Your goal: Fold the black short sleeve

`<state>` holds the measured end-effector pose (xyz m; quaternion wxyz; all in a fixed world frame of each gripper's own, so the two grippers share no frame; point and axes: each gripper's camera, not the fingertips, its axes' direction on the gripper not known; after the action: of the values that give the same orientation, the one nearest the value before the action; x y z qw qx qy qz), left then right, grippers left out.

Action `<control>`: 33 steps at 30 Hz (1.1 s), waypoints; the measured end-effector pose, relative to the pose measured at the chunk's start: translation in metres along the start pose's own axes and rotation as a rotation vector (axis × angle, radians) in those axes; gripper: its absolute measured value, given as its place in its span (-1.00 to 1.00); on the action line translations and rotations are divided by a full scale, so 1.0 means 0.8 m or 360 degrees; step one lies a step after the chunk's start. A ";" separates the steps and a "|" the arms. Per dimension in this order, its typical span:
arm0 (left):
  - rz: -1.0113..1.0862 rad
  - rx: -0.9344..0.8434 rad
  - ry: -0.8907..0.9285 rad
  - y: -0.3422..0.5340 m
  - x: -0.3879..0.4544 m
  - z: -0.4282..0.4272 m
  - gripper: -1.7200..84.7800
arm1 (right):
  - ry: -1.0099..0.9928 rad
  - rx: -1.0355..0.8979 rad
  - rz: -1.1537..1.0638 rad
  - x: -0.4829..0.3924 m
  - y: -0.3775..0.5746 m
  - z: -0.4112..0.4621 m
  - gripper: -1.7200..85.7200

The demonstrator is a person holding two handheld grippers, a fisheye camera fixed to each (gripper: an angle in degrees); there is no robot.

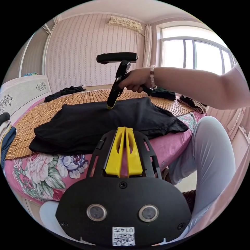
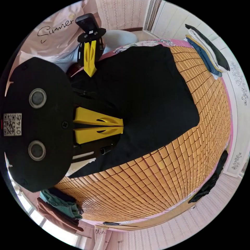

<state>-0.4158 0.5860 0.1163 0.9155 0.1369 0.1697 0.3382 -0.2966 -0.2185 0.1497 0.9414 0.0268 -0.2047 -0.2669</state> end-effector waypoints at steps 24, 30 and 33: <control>0.0095 0.0073 0.0186 0.004 0.102 -0.019 -0.80 | -0.0390 0.0786 0.0945 0.065 0.413 -0.053 -0.94; 0.0407 0.0013 0.0199 -0.012 0.208 -0.004 -0.68 | -0.0726 0.0874 0.1232 0.058 0.591 -0.013 -0.79; 0.0554 -0.0008 0.0187 -0.014 0.254 0.006 -0.65 | -0.0920 0.0968 0.1203 0.064 0.620 0.002 -0.81</control>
<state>-0.2626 0.7123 0.0722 0.8319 0.1421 0.1958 0.4994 -0.0136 0.1801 0.2494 0.8270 0.1476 -0.5173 0.1635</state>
